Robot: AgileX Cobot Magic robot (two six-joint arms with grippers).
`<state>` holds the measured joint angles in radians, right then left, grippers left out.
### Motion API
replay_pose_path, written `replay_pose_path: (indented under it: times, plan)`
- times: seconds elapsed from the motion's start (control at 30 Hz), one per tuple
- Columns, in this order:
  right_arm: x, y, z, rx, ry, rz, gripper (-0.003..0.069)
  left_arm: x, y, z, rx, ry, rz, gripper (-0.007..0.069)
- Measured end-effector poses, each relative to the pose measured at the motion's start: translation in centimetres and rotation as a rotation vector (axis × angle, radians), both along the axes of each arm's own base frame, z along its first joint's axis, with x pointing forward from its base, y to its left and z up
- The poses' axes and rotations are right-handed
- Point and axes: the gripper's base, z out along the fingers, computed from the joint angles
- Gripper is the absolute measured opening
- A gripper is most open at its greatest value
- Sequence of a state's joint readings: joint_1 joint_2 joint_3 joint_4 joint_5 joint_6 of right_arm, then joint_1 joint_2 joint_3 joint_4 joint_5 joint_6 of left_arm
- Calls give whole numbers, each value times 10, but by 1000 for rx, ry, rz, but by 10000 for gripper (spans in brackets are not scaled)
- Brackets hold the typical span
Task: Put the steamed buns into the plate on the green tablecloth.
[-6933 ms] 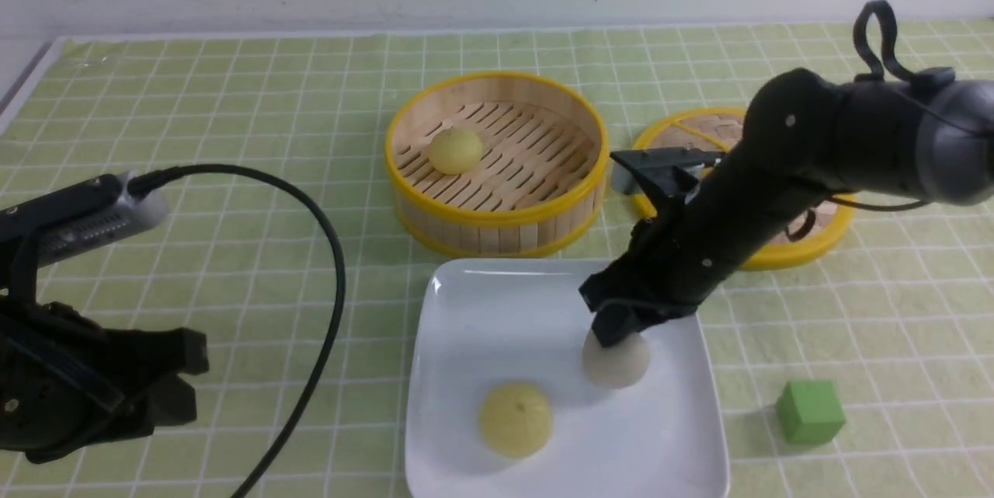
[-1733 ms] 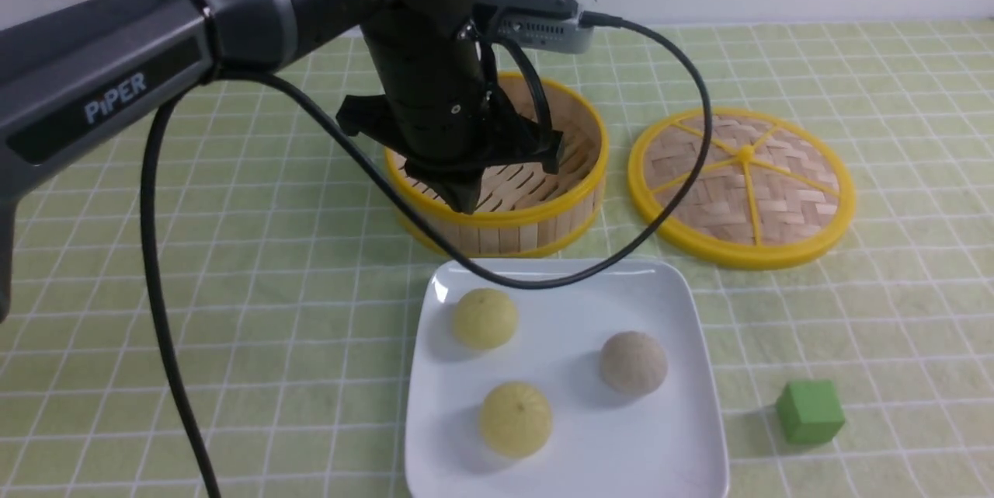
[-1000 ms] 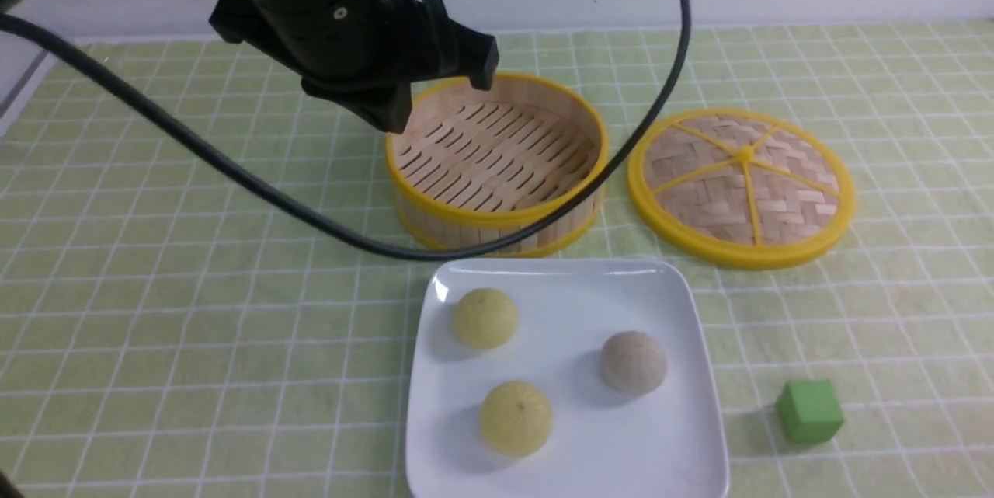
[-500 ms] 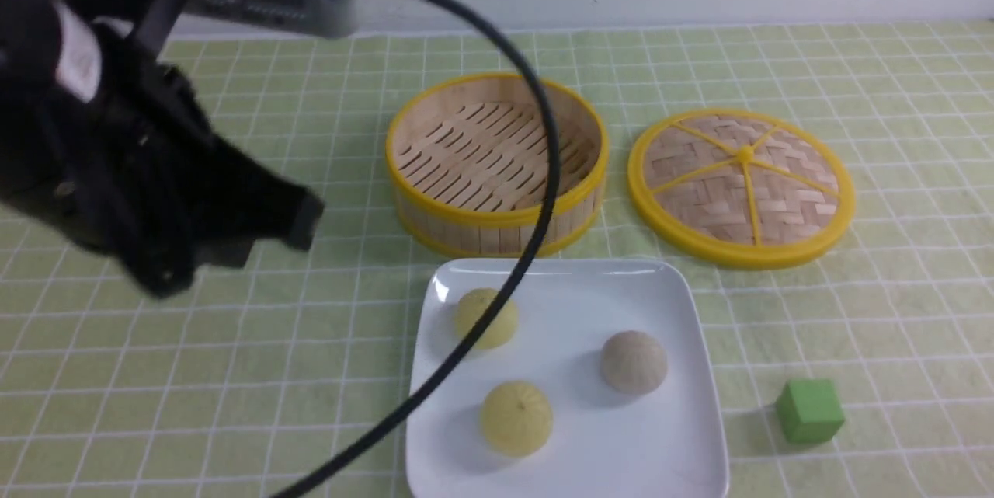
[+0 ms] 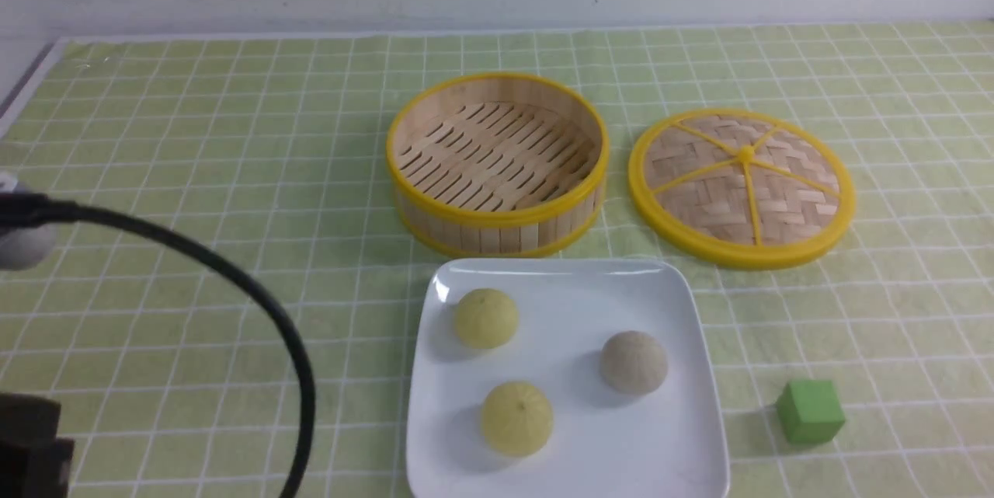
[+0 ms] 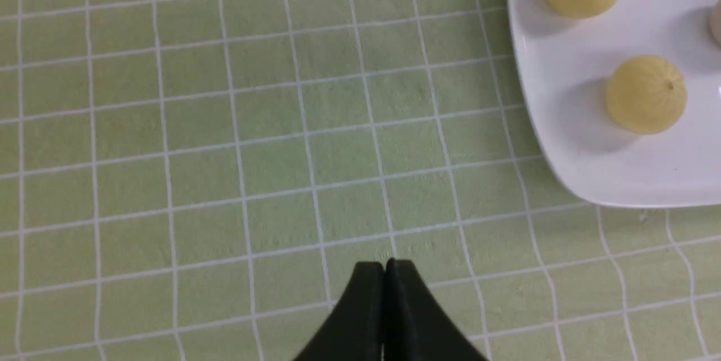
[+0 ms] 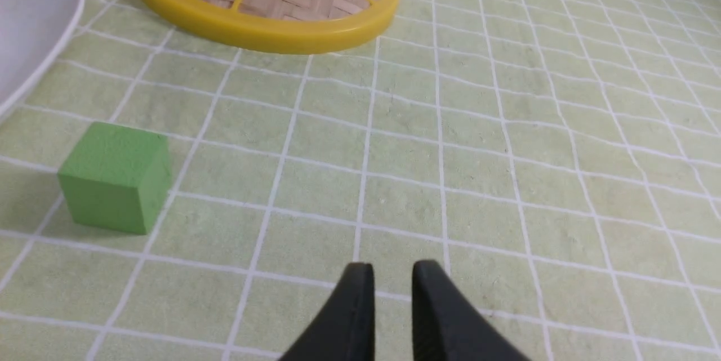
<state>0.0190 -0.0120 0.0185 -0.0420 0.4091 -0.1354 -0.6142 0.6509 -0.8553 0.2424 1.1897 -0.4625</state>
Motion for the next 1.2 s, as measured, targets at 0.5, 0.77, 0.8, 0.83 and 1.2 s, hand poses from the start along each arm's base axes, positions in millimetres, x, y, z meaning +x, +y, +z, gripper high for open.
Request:
replay_pose_path:
  times: [0.5, 0.77, 0.8, 0.83, 1.2]
  plan:
    - [0, 0, 0, 148, -7, -50, 141, -27, 14, -56, -88, -81, -41, 15]
    - [0, 0, 0, 147, -7, -50, 152, -10, -9, -65, -349, -437, -155, 15]
    - [0, 0, 0, 147, -7, -50, 153, -9, -11, -65, -375, -463, -162, 16]
    - [0, 0, 0, 147, -7, -50, 153, -7, -13, -66, -395, -485, -168, 17]
    - [0, 0, 0, 147, -7, -50, 153, -5, -15, -76, -407, -491, -176, 26]
